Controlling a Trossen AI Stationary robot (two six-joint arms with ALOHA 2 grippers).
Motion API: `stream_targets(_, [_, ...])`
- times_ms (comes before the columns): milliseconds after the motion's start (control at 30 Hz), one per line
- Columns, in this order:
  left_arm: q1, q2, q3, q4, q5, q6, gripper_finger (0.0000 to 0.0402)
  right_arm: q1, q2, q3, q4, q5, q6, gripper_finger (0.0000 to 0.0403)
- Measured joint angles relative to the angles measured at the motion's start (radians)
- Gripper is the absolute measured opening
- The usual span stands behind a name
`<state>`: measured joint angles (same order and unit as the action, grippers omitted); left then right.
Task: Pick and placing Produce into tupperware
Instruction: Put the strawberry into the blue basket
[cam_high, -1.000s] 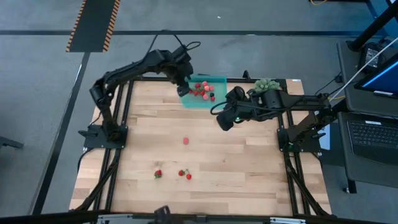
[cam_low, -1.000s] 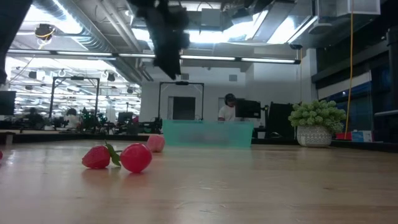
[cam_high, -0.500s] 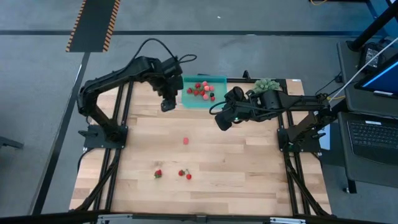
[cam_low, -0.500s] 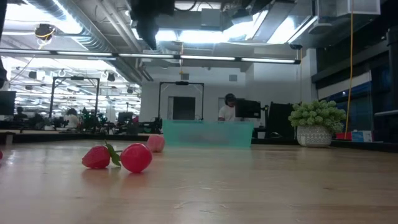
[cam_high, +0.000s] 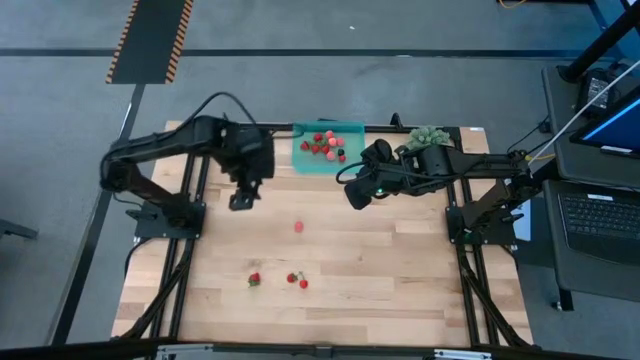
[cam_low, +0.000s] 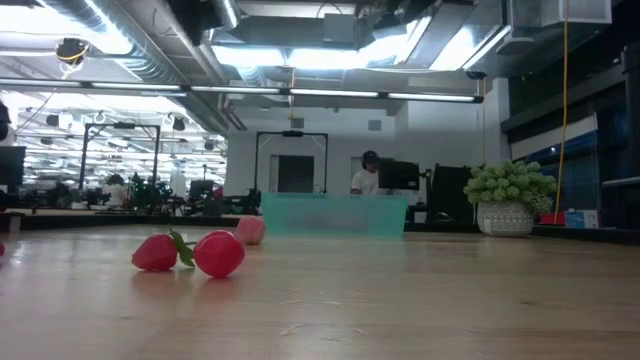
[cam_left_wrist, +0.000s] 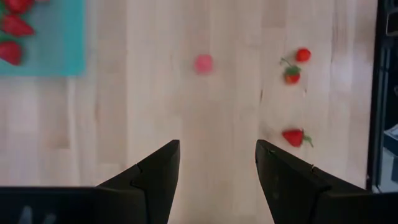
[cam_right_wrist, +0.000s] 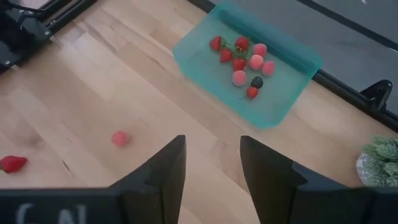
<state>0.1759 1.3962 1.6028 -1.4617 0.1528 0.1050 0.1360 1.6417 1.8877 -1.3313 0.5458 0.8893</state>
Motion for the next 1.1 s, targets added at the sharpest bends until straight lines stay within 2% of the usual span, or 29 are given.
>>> stream_targets(333, [-0.145,-0.25,-0.394,0.147,-0.001,-0.227,0.0202,0.0,0.0,0.0,0.012,0.0,0.0,0.0155])
stream_targets(500, [-0.243,-0.319,-0.519,0.208,-0.001,-0.301,0.0202,0.0,0.0,0.0,0.012,0.0,-0.001,0.0155])
stream_targets(800, [-0.473,-0.331,-0.64,0.352,0.003,-0.487,0.0202,0.0,0.0,0.0,0.012,0.001,-0.003,0.0155])
stream_targets(933, [-0.593,-0.331,-0.717,0.478,0.026,-0.609,0.0202,0.0,0.005,0.001,0.019,0.002,-0.003,0.0155])
stream_targets(1100, [-0.721,-0.32,-0.8,0.626,-0.028,-0.644,0.0202,0.0,0.043,0.002,0.035,0.002,-0.001,0.0155])
